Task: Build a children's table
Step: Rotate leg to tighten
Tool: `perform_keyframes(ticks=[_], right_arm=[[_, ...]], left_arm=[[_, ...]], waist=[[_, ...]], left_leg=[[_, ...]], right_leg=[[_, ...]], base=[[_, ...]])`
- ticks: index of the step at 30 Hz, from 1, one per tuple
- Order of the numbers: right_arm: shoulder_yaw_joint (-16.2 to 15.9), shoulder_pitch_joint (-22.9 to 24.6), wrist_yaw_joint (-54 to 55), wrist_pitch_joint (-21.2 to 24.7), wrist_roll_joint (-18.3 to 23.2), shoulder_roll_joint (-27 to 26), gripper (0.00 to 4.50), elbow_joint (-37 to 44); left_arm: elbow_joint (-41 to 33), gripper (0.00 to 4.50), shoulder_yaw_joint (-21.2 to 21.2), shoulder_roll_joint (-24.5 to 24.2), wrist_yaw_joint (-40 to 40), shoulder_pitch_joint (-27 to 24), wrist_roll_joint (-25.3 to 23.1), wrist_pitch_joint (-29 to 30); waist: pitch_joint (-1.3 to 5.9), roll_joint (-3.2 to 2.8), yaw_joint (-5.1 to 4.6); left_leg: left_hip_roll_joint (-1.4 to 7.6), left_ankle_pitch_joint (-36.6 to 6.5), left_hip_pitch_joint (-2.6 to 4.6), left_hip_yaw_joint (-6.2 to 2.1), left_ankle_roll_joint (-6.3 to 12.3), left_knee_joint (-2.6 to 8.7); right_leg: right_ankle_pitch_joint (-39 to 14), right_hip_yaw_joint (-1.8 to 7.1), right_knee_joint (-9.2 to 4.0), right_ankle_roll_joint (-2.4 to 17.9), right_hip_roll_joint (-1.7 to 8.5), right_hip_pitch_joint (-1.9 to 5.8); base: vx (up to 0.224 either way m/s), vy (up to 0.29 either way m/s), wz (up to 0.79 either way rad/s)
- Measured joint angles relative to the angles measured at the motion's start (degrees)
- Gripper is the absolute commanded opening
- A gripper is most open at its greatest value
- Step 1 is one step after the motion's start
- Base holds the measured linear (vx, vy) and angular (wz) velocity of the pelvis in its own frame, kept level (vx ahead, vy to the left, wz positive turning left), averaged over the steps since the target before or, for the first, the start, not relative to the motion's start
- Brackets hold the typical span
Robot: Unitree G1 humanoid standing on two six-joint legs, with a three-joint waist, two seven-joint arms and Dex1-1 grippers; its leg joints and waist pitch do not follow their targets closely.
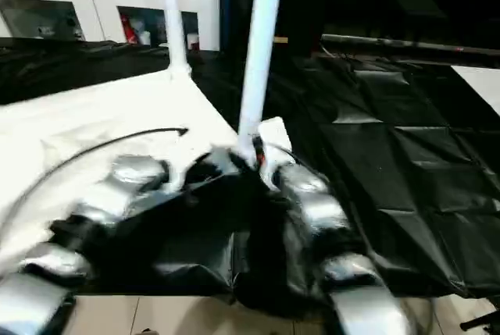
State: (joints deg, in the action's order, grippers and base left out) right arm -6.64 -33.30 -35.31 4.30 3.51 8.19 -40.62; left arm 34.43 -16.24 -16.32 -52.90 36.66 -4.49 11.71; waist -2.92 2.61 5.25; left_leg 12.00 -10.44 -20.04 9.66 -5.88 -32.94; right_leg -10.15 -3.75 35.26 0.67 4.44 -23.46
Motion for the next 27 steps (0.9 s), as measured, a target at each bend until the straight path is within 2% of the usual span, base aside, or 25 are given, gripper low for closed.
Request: perform_keyframes(ticks=[4,10,17,27], right_arm=[[-2.9,3.2,-11.2,0.6,0.6,5.2,3.79,5.8],[-5.1,7.2,-21.8,3.7,3.3,10.3,3.79,14.1],[-5.3,9.0,-27.7,6.5,5.8,12.1,3.79,18.6],[-5.3,9.5,-27.9,8.3,6.1,12.2,3.01,20.1]], left_arm=[[-2.2,0.00,-0.5,-3.0,-10.0,-1.6,3.2,-1.4],[-4.3,0.00,-1.1,-5.7,-18.8,-3.0,5.6,-1.3],[-4.3,0.00,-1.7,-6.3,-22.5,-3.1,6.1,-1.4],[-4.3,0.00,-1.7,-6.8,-24.0,-3.3,6.5,-1.4]], waist=[[0.00,-0.01,0.44],[-0.03,0.00,1.44],[-0.04,0.02,1.71],[-0.04,0.03,1.82]], left_leg=[[-0.02,-0.1,-0.05,0.07,0.12,-0.01],[-0.02,-0.1,0.00,0.12,0.22,-0.05],[0.00,-0.1,0.02,0.10,0.20,-0.18],[0.00,-0.1,-0.01,0.10,0.20,-0.18]], right_leg=[[0.0,0.03,-0.25,0.1,0.02,0.01],[-0.1,0.02,-0.25,0.2,0.05,-0.04],[0.0,0.02,-0.16,0.2,0.07,0.03],[0.0,0.02,-0.20,0.1,0.08,0.03]], base=[[0.000,0.000,0.00],[0.000,0.000,0.00],[0.000,0.000,0.00],[0.000,0.000,0.00]])
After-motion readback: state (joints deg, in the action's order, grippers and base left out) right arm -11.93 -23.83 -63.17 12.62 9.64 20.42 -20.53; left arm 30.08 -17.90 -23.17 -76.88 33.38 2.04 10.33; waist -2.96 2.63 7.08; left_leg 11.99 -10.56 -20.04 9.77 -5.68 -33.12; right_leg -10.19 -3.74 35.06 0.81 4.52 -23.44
